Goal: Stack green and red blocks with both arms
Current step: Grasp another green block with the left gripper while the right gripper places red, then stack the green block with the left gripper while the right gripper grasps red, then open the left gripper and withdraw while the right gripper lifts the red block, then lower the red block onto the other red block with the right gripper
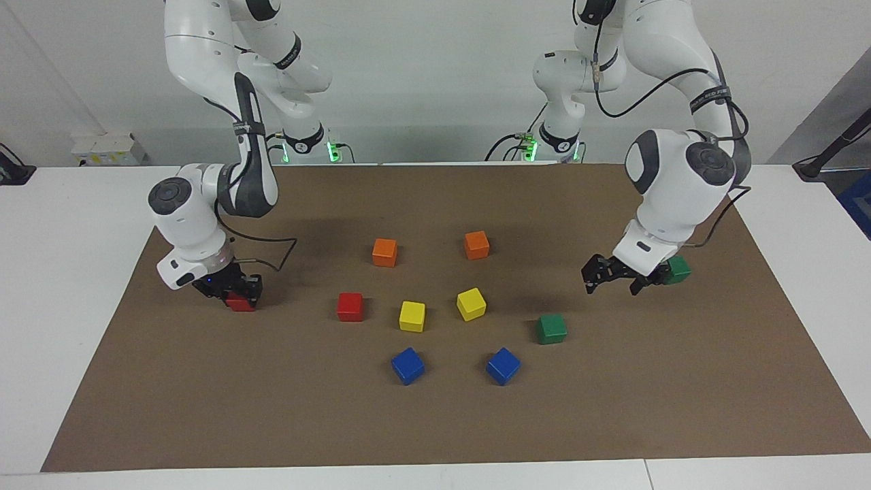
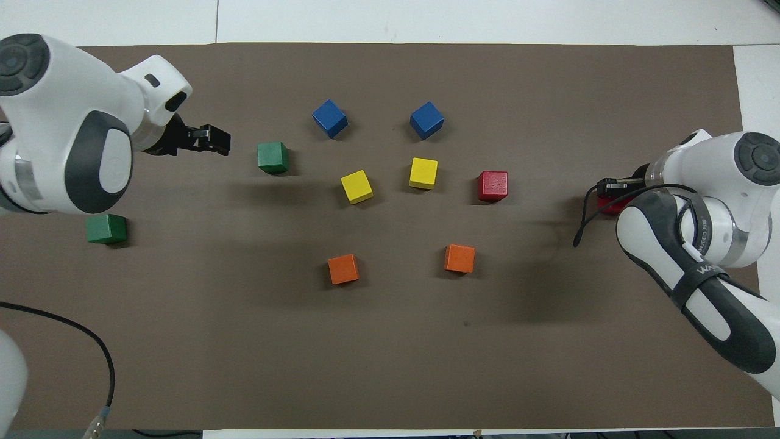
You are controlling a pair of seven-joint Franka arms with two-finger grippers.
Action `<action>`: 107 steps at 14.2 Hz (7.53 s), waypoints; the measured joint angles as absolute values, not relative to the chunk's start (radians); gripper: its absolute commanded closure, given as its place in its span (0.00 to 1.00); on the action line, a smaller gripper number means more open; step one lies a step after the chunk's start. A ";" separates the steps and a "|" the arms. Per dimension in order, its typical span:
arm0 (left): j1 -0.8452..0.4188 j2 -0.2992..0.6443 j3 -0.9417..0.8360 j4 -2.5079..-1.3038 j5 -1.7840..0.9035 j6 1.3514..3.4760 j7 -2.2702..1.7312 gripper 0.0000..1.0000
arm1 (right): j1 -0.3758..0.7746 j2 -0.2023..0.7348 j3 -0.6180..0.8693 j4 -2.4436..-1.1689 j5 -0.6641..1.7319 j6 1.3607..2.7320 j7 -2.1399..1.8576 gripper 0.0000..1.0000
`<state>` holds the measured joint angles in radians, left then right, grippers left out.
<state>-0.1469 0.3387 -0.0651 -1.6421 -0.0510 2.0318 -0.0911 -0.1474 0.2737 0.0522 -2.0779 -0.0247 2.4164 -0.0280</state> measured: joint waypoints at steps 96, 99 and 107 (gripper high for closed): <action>0.183 -0.031 -0.113 -1.570 0.003 1.498 0.074 0.00 | -0.085 0.219 0.045 -1.745 -0.027 1.927 -0.082 1.00; 0.159 -0.031 -0.109 -1.561 0.003 1.491 0.074 0.00 | -0.111 0.219 0.045 -1.822 -0.027 2.057 -0.082 1.00; 0.099 -0.029 -0.066 -1.577 0.003 1.556 0.054 0.00 | -0.136 0.217 0.045 -1.930 -0.027 2.164 -0.085 1.00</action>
<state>0.0990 -0.0292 -0.0660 -1.5765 0.0032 1.5560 0.0540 -0.1364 0.2171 0.0453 -1.9303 -0.0271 2.1639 -0.0849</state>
